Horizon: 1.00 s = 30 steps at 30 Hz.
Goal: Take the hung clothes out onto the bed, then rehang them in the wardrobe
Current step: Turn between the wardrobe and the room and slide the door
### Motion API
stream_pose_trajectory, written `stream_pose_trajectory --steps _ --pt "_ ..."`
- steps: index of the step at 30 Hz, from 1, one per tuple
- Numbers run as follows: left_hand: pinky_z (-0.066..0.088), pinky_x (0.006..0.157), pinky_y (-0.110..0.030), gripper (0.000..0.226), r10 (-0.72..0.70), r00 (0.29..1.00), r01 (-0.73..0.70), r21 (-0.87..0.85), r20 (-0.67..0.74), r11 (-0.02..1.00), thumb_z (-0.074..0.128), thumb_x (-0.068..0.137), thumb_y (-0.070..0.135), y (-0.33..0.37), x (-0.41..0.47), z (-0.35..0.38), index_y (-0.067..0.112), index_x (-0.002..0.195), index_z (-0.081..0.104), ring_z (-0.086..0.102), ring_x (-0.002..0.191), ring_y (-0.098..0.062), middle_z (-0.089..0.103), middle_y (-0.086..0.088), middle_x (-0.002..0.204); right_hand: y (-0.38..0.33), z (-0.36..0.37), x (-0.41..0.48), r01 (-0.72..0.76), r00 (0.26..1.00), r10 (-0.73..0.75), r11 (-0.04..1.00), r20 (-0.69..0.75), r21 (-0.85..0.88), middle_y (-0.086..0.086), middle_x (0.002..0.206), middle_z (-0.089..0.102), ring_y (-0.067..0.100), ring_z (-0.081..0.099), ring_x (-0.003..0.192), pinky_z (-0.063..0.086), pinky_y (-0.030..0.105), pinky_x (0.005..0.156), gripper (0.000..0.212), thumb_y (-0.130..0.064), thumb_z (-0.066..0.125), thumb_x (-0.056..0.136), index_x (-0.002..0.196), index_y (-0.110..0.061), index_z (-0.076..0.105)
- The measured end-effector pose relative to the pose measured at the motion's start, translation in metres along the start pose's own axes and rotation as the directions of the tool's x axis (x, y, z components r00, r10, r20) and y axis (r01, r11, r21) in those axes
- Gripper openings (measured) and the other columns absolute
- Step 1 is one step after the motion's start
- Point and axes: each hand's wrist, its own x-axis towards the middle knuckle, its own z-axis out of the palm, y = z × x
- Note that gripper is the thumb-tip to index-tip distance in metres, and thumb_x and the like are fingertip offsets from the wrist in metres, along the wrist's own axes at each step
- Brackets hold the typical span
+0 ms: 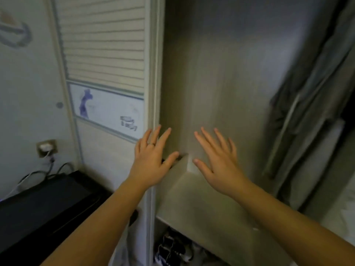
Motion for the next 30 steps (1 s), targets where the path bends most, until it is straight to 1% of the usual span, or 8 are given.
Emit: stream_pose_trajectory --steps 4,7,12,14,18,23,26,30 --pt "0.005 0.12 -0.043 0.073 0.179 0.982 -0.181 -0.034 -0.05 0.983 0.024 0.091 0.073 0.05 0.098 0.01 0.041 0.155 0.01 -0.003 0.152 -0.018 0.004 0.007 0.166 0.051 -0.057 0.035 -0.086 0.993 0.074 0.986 -0.088 -0.143 -0.014 0.163 0.0 0.017 -0.007 0.15 0.001 0.051 0.119 0.071 -0.065 0.015 0.09 0.154 -0.04 0.001" --pt "0.006 0.121 -0.046 0.075 0.3 0.951 -0.304 -0.045 -0.077 0.952 0.021 0.089 0.074 0.082 0.163 0.013 0.041 0.155 0.009 -0.004 0.152 -0.019 0.003 0.007 0.166 0.083 -0.096 0.058 -0.149 0.979 0.107 0.958 -0.176 -0.243 -0.013 0.164 0.001 0.018 -0.006 0.151 0.001 0.05 0.12 0.071 -0.065 0.015 0.09 0.155 -0.039 0.002" --pt "0.008 0.121 -0.047 0.081 0.459 0.881 -0.468 -0.073 -0.116 0.88 0.013 0.083 0.077 0.128 0.265 0.023 0.041 0.155 0.009 -0.004 0.152 -0.019 0.003 0.007 0.166 0.12 -0.15 0.091 -0.272 0.943 0.159 0.873 -0.291 -0.406 -0.014 0.163 -0.002 0.016 -0.009 0.15 0.001 0.049 0.121 0.072 -0.067 0.011 0.088 0.154 -0.04 0.0" --pt "0.008 0.121 -0.047 0.08 0.513 0.848 -0.524 -0.067 -0.132 0.849 0.016 0.084 0.078 0.144 0.301 0.03 0.041 0.155 0.009 -0.003 0.152 -0.02 0.004 0.006 0.166 0.132 -0.169 0.103 -0.321 0.93 0.183 0.829 -0.32 -0.459 -0.014 0.163 -0.001 0.016 -0.008 0.15 0.001 0.05 0.121 0.073 -0.067 0.009 0.087 0.154 -0.04 -0.001" --pt "0.007 0.121 -0.047 0.069 0.58 0.805 -0.592 -0.134 -0.123 0.794 0.03 0.095 0.069 0.176 0.362 0.04 0.042 0.155 0.009 -0.004 0.152 -0.019 0.003 0.007 0.166 0.161 -0.205 0.131 -0.431 0.892 0.269 0.744 -0.362 -0.51 -0.016 0.163 0.0 0.014 -0.007 0.15 0.001 0.046 0.121 0.066 -0.061 0.026 0.097 0.154 -0.04 0.002" --pt "0.006 0.121 -0.046 0.068 0.661 0.741 -0.67 -0.211 -0.12 0.712 0.028 0.095 0.068 0.216 0.424 0.054 0.042 0.155 0.009 -0.007 0.152 -0.018 0.001 0.009 0.166 0.198 -0.252 0.167 -0.581 0.811 0.376 0.602 -0.447 -0.547 -0.014 0.163 0.005 0.014 -0.003 0.15 0.004 0.043 0.119 0.064 -0.057 0.032 0.099 0.154 -0.04 0.004" --pt "0.006 0.121 -0.044 0.068 0.72 0.684 -0.721 -0.261 -0.117 0.642 0.029 0.095 0.068 0.243 0.452 0.063 0.041 0.155 0.01 -0.006 0.152 -0.018 0.002 0.008 0.166 0.212 -0.282 0.182 -0.646 0.762 0.394 0.513 -0.513 -0.566 -0.012 0.162 0.012 0.016 0.004 0.15 0.011 0.044 0.118 0.064 -0.057 0.034 0.098 0.154 -0.037 0.01" --pt "0.008 0.121 -0.045 0.07 0.756 0.646 -0.74 -0.336 -0.109 0.583 0.03 0.095 0.069 0.279 0.478 0.073 0.042 0.155 0.009 -0.004 0.151 -0.018 0.003 0.008 0.166 0.218 -0.31 0.199 -0.718 0.696 0.433 0.424 -0.573 -0.552 -0.005 0.16 0.022 0.021 0.018 0.147 0.024 0.044 0.113 0.063 -0.052 0.04 0.098 0.153 -0.03 0.019"
